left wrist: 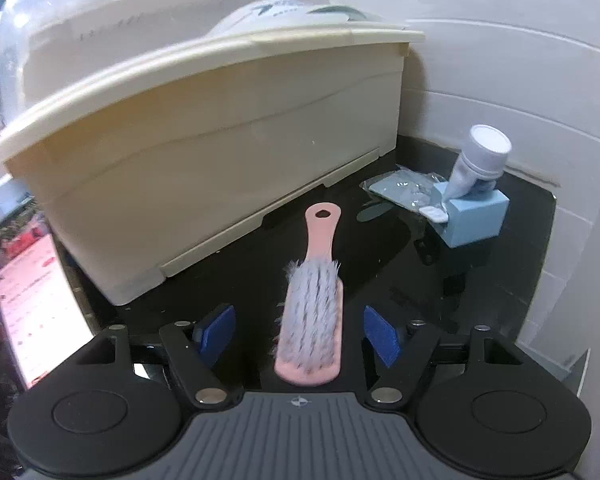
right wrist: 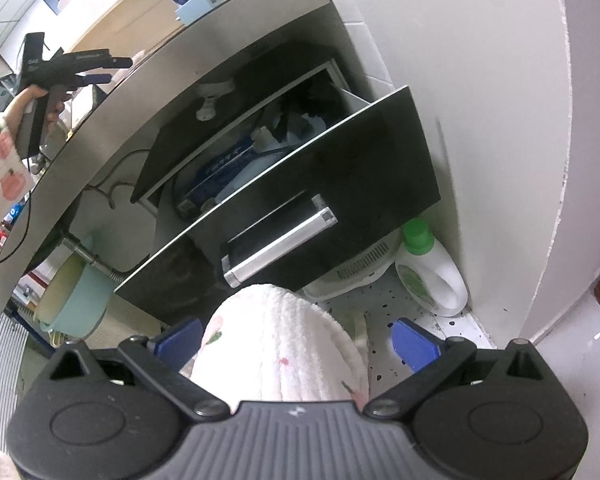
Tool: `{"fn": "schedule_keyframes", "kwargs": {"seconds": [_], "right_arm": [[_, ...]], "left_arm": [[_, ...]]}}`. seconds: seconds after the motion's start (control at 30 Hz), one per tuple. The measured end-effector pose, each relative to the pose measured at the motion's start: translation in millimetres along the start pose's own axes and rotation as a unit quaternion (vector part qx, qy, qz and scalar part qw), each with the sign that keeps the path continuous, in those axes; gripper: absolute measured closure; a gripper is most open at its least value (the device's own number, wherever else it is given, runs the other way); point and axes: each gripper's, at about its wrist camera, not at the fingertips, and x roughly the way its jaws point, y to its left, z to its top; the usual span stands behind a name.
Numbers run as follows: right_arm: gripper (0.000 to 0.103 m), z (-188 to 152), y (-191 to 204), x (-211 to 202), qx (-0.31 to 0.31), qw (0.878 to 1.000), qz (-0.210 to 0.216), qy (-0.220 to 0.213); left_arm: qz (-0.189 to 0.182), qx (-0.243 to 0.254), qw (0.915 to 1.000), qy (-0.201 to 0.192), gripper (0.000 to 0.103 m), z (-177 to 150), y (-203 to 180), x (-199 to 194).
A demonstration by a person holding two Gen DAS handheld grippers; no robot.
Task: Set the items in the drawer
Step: 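Lift the pink brush off the countertop with the left gripper, then carry the pink brush with the left gripper over the open drawer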
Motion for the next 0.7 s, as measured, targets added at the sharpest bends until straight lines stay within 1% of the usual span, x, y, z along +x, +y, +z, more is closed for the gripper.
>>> {"fn": "schedule_keyframes", "kwargs": {"seconds": [0.03,0.07,0.1,0.13,0.23,0.27,0.3,0.57,0.7], "right_arm": [[0.001,0.4,-1.0,-1.0,0.001,1.0,-0.002,-0.001],[0.001,0.8,-1.9,-1.9,0.003,1.0,-0.003,-0.003],[0.001,1.2,-2.9,-2.9,0.004,1.0,-0.005,-0.004],[0.001,1.7,-3.9,-3.7,0.005,1.0,-0.007,-0.006],[0.001,3.9,-6.1,-4.6,0.005,1.0,-0.011,-0.009],[0.001,4.7,-6.6,-4.8,0.004,1.0,-0.012,-0.01],[0.001,5.8,-6.5,-5.2,0.003,1.0,-0.012,-0.011],[0.001,14.4,4.8,-15.9,-0.028,0.999,-0.016,-0.038],[0.001,20.2,12.5,-23.9,-0.046,0.997,-0.021,-0.05]], "left_arm": [[-0.002,0.0,1.0,0.002,0.038,1.6,-1.2,4.0],[-0.005,0.0,1.0,0.004,0.044,3.2,-2.4,8.0],[-0.008,0.001,1.0,0.005,0.047,3.6,-4.2,11.1],[-0.012,-0.001,0.9999,0.002,0.048,4.1,-4.9,12.3],[-0.022,-0.013,0.9997,0.0,0.055,5.1,-4.8,15.5],[-0.024,-0.017,0.9996,0.0,0.059,5.3,-4.8,16.5],[-0.022,-0.015,0.9996,-0.001,0.068,4.1,-5.9,14.9],[-0.007,0.001,0.9999,-0.011,0.069,-7.2,-15.2,-2.4],[-0.015,-0.001,0.9994,-0.03,0.069,-13.7,-14.2,-26.9]]}}
